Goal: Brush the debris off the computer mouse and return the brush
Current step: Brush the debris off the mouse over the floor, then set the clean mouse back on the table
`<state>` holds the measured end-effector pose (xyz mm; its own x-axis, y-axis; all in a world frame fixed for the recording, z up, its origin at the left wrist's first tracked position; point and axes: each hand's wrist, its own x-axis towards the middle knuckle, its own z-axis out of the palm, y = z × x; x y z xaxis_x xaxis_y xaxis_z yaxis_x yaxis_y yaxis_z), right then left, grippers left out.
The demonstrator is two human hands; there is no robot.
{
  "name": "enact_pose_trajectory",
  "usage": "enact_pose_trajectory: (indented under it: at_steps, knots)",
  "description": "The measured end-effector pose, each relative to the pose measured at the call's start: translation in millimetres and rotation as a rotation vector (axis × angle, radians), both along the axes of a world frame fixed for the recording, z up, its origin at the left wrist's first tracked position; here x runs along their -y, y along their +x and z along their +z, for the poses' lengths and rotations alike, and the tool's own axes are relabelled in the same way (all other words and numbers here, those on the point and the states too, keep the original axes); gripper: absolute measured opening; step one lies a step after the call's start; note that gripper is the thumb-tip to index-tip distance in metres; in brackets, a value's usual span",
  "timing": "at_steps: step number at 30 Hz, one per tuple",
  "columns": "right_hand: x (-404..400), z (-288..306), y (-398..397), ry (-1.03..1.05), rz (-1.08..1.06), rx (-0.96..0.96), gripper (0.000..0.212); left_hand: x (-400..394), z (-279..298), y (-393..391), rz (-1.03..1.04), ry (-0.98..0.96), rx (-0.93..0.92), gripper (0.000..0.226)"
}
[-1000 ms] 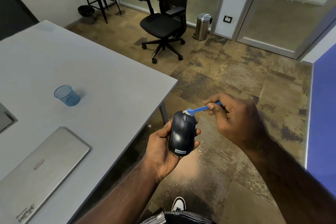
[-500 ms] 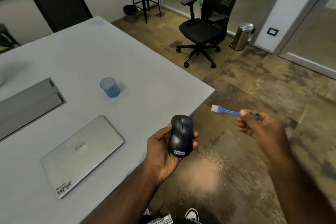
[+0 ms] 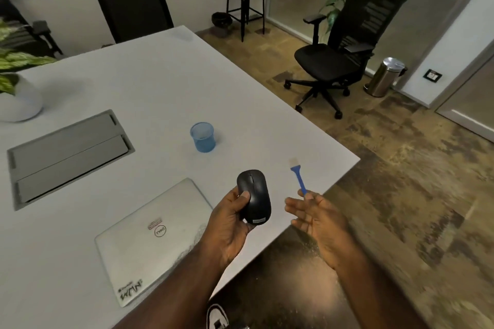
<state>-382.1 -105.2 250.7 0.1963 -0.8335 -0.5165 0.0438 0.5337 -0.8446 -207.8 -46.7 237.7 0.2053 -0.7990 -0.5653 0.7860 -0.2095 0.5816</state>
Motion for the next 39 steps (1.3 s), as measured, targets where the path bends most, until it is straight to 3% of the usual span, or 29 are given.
enact_pose_trajectory:
  at_steps: [9,17,21,24,28,39]
  knots:
    - [10,-22,74,-0.152,0.073,-0.132,0.020,22,-23,36,-0.014,0.086,0.114,0.027]
    - [60,-65,89,-0.186,0.135,-0.219,0.013,67,-65,46,-0.022,0.178,0.098,0.037]
    - [99,-89,100,-0.187,0.231,-0.265,0.013,97,-92,51,0.072,0.313,0.168,0.044]
    - [128,-114,109,-0.157,0.274,-0.308,0.010,119,-111,51,0.086,0.426,0.280,0.031]
    - [161,-150,122,-0.140,0.322,-0.388,0.013,146,-136,54,0.128,0.478,0.295,0.018]
    - [204,-210,144,-0.132,0.454,-0.511,0.011,189,-194,71,0.097,0.615,0.418,0.012]
